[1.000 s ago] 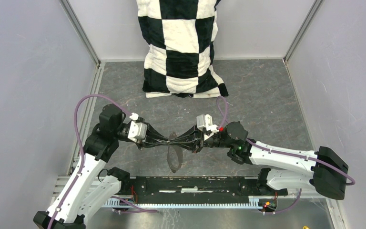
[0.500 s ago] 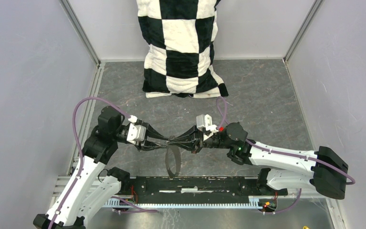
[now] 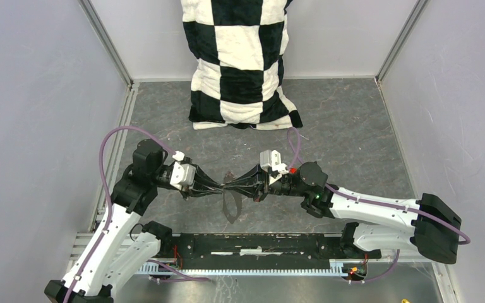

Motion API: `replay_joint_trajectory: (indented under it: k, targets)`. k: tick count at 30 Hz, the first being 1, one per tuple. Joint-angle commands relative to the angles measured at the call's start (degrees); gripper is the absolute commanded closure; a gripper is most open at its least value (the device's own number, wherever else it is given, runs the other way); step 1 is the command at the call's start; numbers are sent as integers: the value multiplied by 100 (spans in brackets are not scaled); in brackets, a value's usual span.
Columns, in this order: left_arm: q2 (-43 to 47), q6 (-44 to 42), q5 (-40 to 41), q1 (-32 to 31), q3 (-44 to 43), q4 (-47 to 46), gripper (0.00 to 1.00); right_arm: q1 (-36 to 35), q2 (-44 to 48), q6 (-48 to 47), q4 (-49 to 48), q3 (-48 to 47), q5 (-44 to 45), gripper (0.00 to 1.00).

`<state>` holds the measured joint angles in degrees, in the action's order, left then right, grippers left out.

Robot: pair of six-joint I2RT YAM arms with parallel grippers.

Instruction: Put the keys on the keyring

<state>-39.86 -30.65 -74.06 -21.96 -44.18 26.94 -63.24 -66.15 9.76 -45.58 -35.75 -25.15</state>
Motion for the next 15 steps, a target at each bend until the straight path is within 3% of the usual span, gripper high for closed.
replay_joint_trajectory:
  k: [1, 8, 12, 15]
  targets:
    - [-65, -99, -212, -22, -251, -53, 79, 10, -63, 31, -242, -90, 93, 99]
    - [-33, -187, -133, -23, -237, -56, 77, 9, -195, -3, -103, -207, 55, 100]
    - [19, -332, 50, -23, -215, -57, 66, 5, -177, -57, 8, -238, 43, 99]
    - [39, -394, 208, -24, -211, -56, 70, 12, -138, -92, 59, -240, 37, 99]
